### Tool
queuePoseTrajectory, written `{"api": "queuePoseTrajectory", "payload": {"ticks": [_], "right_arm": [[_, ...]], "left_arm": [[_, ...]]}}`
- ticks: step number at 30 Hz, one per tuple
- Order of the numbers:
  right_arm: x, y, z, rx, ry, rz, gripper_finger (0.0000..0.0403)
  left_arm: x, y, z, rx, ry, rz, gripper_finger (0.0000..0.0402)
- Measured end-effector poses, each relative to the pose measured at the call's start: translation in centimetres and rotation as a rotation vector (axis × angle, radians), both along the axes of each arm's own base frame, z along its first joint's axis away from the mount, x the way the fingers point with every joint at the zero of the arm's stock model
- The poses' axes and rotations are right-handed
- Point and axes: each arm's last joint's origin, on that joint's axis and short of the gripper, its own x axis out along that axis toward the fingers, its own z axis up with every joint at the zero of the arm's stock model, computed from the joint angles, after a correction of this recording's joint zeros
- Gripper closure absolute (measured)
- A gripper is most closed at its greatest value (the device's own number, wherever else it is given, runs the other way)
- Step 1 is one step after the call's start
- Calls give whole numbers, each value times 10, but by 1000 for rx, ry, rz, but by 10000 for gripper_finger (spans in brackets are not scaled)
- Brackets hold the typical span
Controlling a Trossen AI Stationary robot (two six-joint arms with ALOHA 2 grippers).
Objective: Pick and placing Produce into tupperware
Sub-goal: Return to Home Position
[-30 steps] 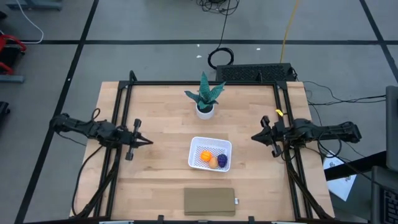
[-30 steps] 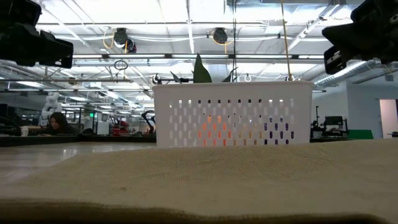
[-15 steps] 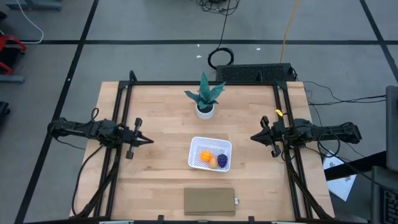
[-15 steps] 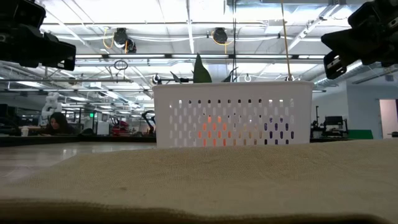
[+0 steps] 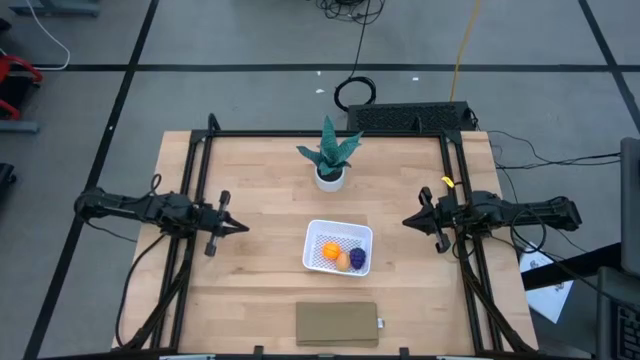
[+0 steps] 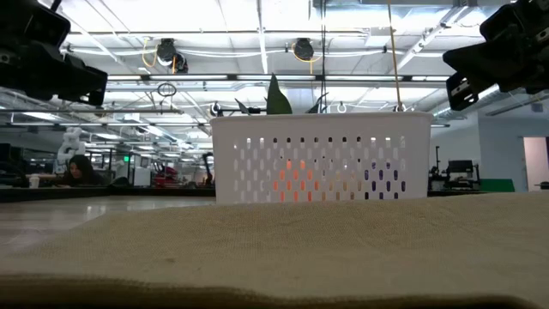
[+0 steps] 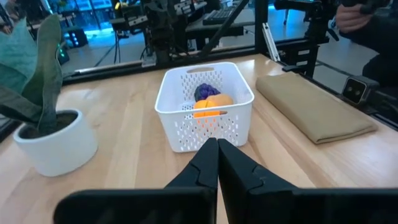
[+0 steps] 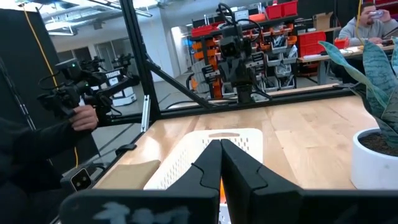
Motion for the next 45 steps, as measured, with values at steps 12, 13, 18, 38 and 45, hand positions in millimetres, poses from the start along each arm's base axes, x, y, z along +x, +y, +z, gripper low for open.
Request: {"api": "queuePoseTrajectory", "payload": {"ticks": [12, 13, 18, 38, 45], "right_arm": [[0, 0, 0, 0, 0, -2, 403], [0, 0, 0, 0, 0, -2, 403], [0, 0, 0, 0, 0, -2, 403], [0, 0, 0, 0, 0, -2, 403], [0, 0, 0, 0, 0, -2, 403]], "left_arm": [[1, 0, -1, -2, 15, 2, 381], [1, 0, -1, -2, 15, 4, 381], [1, 0, -1, -2, 15, 4, 380], [1, 0, -1, -2, 14, 5, 380], [1, 0, -1, -2, 14, 5, 380]]}}
